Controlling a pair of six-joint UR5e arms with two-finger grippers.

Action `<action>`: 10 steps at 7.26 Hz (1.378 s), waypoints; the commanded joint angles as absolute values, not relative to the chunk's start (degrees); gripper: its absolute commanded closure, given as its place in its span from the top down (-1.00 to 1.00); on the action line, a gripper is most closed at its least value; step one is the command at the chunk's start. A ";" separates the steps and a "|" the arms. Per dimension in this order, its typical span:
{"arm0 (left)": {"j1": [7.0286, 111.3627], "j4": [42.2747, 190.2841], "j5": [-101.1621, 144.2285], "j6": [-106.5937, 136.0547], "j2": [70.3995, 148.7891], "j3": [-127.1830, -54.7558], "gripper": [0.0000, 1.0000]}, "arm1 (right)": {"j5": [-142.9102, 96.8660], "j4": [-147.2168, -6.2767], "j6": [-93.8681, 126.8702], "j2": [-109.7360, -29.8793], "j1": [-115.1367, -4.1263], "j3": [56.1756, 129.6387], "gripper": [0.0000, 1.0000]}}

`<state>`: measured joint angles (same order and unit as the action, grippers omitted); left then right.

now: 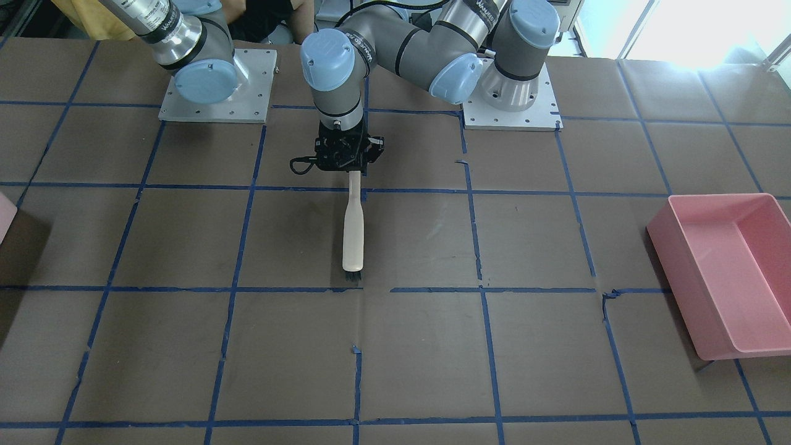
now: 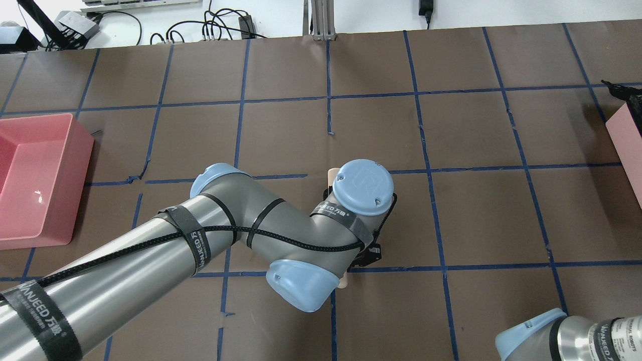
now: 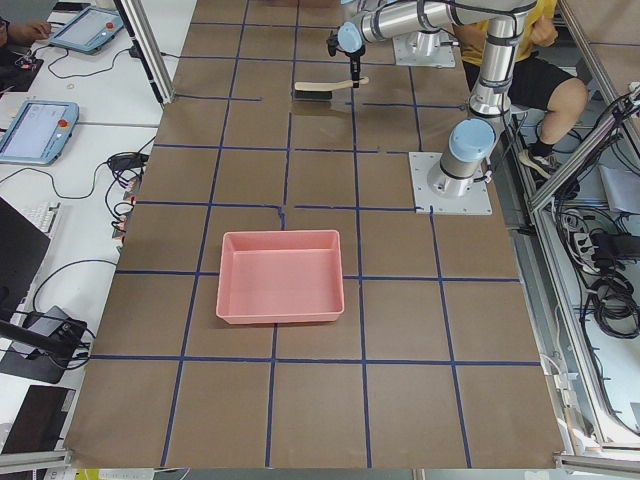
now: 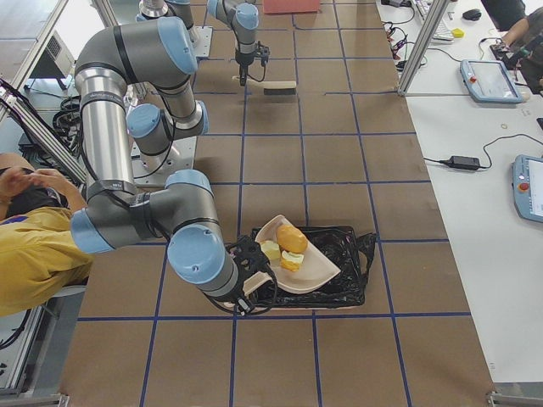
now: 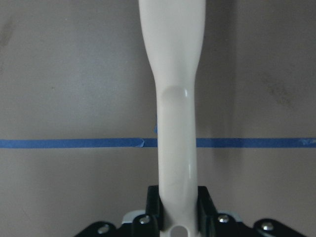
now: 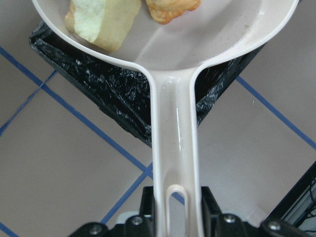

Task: Sweep and dump trash in nearest bin
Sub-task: 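Tilt the dustpan over the black-lined bin with the right gripper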

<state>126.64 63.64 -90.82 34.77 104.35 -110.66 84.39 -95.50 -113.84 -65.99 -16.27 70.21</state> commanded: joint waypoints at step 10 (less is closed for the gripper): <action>126.56 67.76 -91.76 34.10 104.41 -110.48 -0.96 | 105.64 -96.76 -106.52 -66.80 -23.91 68.47 -1.00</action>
<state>126.57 67.76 -91.76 34.03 104.14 -110.48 104.31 -96.11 -106.18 -66.74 -23.55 68.47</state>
